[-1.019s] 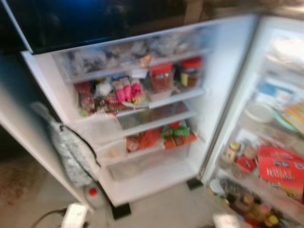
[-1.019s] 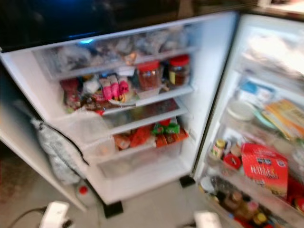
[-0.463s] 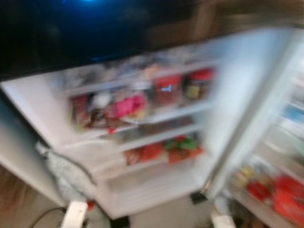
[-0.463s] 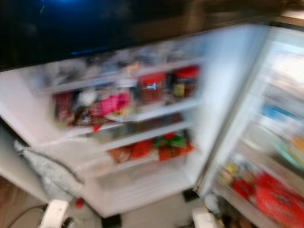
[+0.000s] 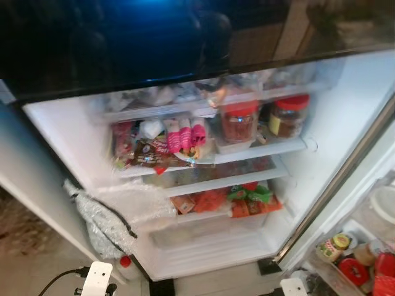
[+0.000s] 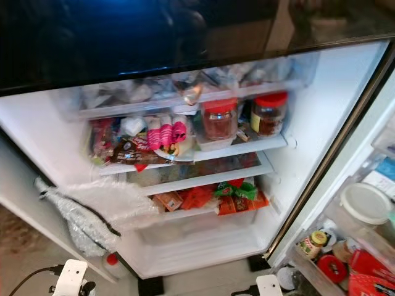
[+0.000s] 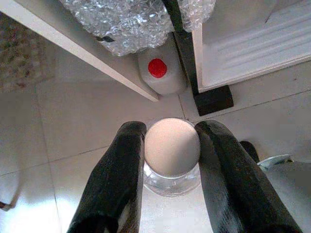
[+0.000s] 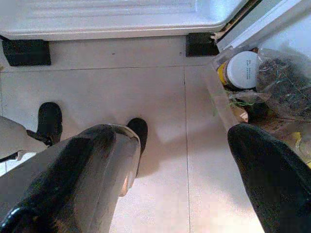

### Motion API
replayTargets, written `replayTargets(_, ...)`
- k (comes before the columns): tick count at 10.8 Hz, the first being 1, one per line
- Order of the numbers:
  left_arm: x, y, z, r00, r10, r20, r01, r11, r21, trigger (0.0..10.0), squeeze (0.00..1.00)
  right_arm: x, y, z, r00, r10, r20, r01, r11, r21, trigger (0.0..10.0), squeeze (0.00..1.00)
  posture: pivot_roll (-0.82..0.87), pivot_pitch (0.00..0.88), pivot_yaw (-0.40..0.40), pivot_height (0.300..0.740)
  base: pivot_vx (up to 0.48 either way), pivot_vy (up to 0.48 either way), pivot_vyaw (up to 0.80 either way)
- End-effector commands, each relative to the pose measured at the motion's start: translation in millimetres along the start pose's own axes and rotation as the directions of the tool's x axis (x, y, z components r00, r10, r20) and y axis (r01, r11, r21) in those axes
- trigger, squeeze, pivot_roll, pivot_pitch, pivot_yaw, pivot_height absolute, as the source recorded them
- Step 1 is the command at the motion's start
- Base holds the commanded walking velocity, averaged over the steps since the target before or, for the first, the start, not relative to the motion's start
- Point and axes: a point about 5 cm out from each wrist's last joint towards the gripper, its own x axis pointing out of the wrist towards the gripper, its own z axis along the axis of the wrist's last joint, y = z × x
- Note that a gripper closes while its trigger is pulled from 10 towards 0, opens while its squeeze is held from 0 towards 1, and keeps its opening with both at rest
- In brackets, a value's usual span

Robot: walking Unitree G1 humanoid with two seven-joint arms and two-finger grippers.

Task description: Restocking fridge

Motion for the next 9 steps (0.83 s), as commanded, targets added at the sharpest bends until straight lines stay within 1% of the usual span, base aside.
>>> replayTargets(1, -1.2, 3.4, -3.5, 1.000, 0.012, -0.015, -0.012, 1.000, 0.005, 10.0, 0.00, -0.8, 1.4, -4.6, 1.000, 0.010, -0.007, -0.010, 1.000, -0.007, 10.0, 0.00, -0.08, 0.000, 0.070, 0.740, 0.000, 0.000, 0.00)
replayTargets(2, -0.8, 2.8, -2.7, 1.000, 0.009, -0.015, -0.009, 1.000, 0.010, 10.0, 0.00, -1.2, 0.6, -5.9, 1.000, 0.008, -0.007, -0.009, 1.000, -0.009, 10.0, 0.00, -0.08, 0.000, 0.070, 0.740, 0.000, 0.000, 0.00)
replayTargets(4, -0.6, 2.1, -2.3, 1.000, 0.007, -0.015, -0.006, 1.000, 0.013, 10.0, 0.00, -1.8, 0.8, -8.0, 1.000, 0.008, -0.005, -0.008, 1.000, -0.005, 10.0, 0.00, -0.08, 0.000, 0.069, 0.740, 0.000, 0.000, 0.51)
replayTargets(5, -0.6, 2.1, -2.4, 1.000, 0.006, -0.015, -0.006, 1.000, 0.013, 10.0, 0.00, -1.9, 0.8, -8.9, 1.000, 0.004, -0.006, -0.004, 1.000, 0.017, 10.0, 0.00, -0.09, 0.000, 0.070, 0.740, 0.000, 0.000, 0.00)
replayTargets(8, -0.8, 2.3, -3.2, 1.000, 0.006, -0.020, -0.006, 1.000, 0.019, 10.0, 0.00, -1.6, 4.1, -9.2, 1.000, 0.014, -0.005, -0.014, 1.000, 0.008, 10.0, 0.00, -0.09, 0.000, 0.074, 0.740, 0.000, 0.000, 0.00)
replayTargets(9, -0.9, 2.9, -3.3, 1.000, 0.008, -0.021, -0.008, 1.000, 0.022, 10.0, 0.00, -0.8, 8.1, -7.5, 1.000, 0.021, -0.004, -0.021, 1.000, 0.007, 10.0, 0.00, -0.09, 0.000, 0.076, 0.740, 0.000, -0.255, 0.00)
